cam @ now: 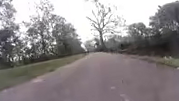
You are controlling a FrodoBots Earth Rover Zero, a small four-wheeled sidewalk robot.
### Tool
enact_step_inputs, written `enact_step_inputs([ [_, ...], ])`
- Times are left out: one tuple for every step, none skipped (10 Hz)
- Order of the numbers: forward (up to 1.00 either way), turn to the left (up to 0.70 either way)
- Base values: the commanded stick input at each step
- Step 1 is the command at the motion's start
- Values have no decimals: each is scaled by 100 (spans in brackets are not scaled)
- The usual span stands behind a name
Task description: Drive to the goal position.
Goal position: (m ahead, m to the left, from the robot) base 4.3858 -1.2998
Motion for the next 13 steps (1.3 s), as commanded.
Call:
enact_step_inputs([
  [70,0],
  [70,0],
  [70,0],
  [70,0],
  [70,0],
  [70,0],
  [70,0],
  [70,0],
  [70,0],
  [70,0],
  [70,0],
  [70,0],
  [70,0],
])
